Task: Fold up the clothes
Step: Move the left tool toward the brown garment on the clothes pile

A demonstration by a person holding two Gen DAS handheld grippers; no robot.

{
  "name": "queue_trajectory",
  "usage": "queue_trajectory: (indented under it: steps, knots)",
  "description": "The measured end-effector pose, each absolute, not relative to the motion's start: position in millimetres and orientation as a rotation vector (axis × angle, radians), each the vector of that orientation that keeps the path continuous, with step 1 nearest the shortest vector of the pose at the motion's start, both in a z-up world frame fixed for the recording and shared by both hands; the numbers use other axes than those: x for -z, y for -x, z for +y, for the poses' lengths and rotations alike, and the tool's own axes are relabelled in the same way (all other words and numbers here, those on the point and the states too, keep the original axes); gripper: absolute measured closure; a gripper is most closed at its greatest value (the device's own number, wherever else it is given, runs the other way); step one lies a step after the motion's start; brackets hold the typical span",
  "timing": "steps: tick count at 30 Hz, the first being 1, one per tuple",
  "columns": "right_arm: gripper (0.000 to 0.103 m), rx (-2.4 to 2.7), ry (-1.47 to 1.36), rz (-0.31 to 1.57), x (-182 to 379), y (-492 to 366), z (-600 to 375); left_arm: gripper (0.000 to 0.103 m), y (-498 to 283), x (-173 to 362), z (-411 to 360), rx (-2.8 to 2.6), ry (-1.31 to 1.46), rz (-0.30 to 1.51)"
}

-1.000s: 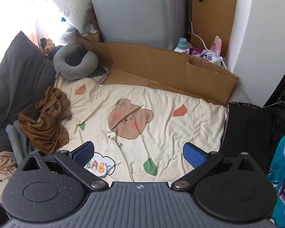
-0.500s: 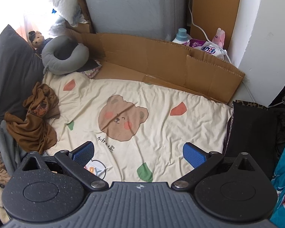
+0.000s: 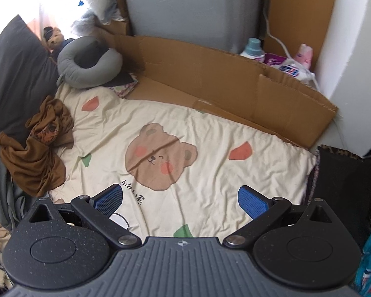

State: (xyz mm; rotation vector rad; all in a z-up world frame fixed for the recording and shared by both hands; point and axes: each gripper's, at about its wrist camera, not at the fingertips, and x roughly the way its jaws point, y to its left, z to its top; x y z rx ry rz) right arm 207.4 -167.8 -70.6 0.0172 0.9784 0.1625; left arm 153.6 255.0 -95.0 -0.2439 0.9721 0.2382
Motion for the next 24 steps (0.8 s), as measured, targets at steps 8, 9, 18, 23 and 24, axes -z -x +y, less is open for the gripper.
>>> queue_trajectory:
  steps: [8, 9, 18, 23, 24]
  knots:
    - [0.001, -0.180, -0.022, 0.967, 93.7, -230.0, -166.7, 0.006, -168.5, 123.0, 261.6, -0.256, 0.244, 0.938]
    - [0.001, -0.180, -0.017, 0.962, 97.1, -232.1, -166.5, 0.006, -169.8, 126.3, 262.5, -0.259, 0.244, 0.934]
    - [0.001, -0.163, -0.006, 0.969, 137.9, -241.4, -174.5, 0.007, -175.6, 152.1, 266.7, -0.294, 0.249, 0.899]
    - [0.001, -0.177, 0.007, 0.934, 152.8, -239.6, -171.5, 0.010, -179.9, 158.4, 270.1, -0.347, 0.236, 0.859]
    - [0.001, -0.182, 0.003, 0.928, 156.4, -238.9, -170.4, 0.010, -180.9, 159.8, 270.6, -0.352, 0.230, 0.845]
